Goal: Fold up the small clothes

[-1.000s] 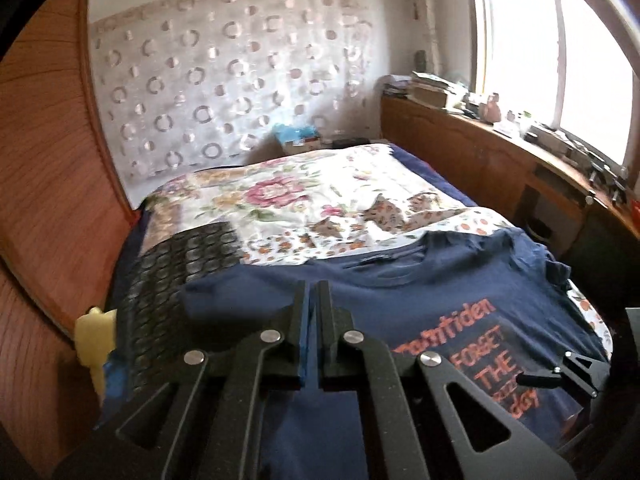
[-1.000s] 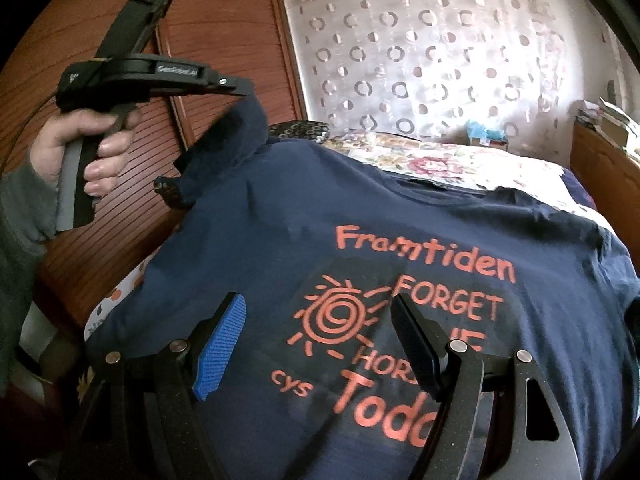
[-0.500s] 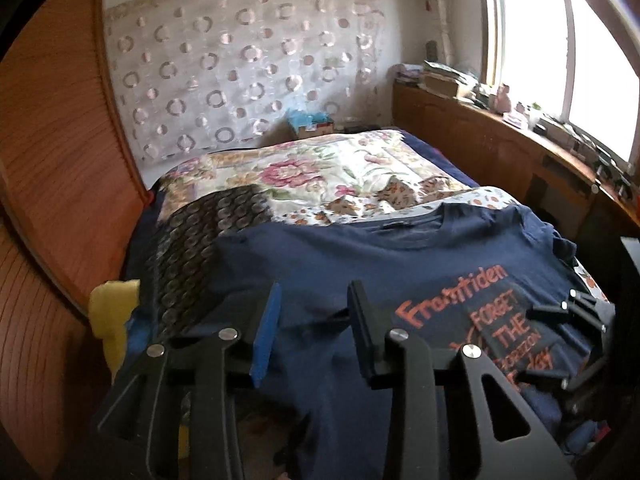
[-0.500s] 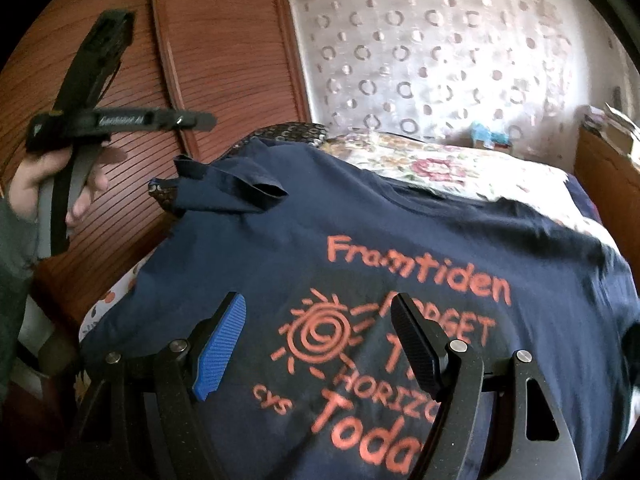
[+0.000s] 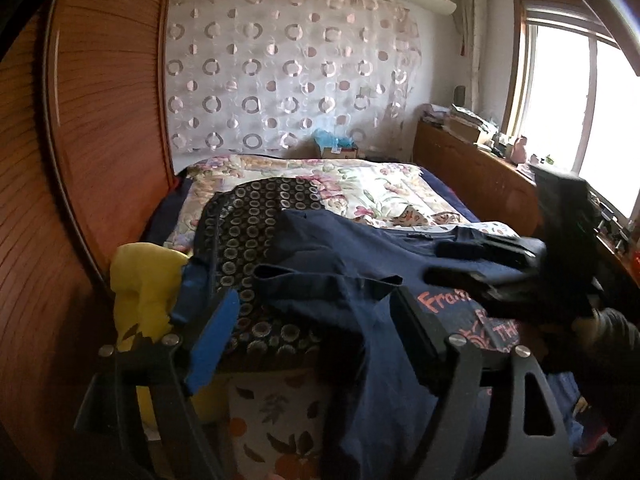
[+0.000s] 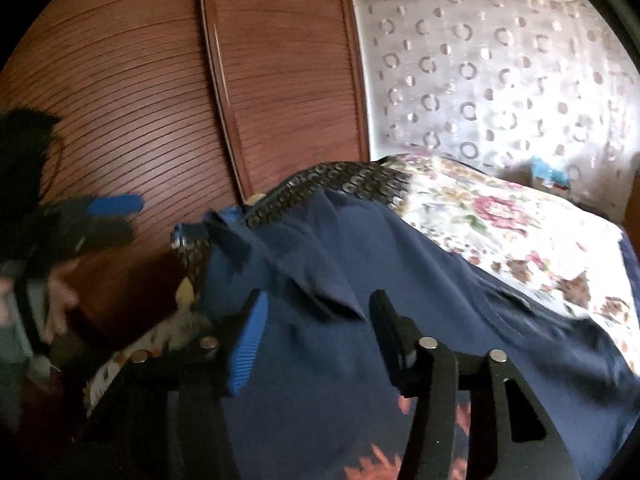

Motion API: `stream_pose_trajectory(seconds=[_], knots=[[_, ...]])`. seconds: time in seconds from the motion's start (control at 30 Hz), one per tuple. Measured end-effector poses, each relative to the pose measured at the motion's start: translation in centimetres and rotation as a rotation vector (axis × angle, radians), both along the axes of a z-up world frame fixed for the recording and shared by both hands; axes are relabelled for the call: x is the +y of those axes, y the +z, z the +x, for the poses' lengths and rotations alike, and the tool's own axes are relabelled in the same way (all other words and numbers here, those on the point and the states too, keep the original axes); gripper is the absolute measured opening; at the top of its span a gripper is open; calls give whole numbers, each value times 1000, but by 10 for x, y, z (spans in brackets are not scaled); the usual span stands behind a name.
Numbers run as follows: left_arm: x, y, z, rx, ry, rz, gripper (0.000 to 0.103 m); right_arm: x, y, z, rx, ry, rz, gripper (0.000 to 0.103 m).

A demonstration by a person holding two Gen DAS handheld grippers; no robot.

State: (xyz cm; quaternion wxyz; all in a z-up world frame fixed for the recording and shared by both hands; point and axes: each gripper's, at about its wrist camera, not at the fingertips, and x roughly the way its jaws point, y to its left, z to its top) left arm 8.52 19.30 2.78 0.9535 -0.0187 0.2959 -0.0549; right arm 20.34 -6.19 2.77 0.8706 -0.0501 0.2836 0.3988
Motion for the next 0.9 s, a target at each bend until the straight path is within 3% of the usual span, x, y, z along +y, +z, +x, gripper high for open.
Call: stream_pose_trajectory(seconds=[0.23, 0.4, 0.53, 0.6, 0.7, 0.9], knots=[[6, -11, -11, 22, 2, -5, 79, 43, -9, 42, 85, 64, -38, 46], [7, -29, -20, 40, -2, -35, 79, 62, -11, 58, 113, 98, -73, 37], [6, -42, -21, 60, 4, -35, 79, 75, -21, 66, 126, 84, -176, 27], [5, -47, -22, 65, 5, -47, 79, 74, -20, 70, 126, 83, -172, 9], [4, -50, -24, 65, 5, -52, 79, 68, -17, 73, 114, 78, -144, 3], [1, -51, -22, 70, 3, -56, 79, 37, 1, 74, 66, 28, -42, 0]])
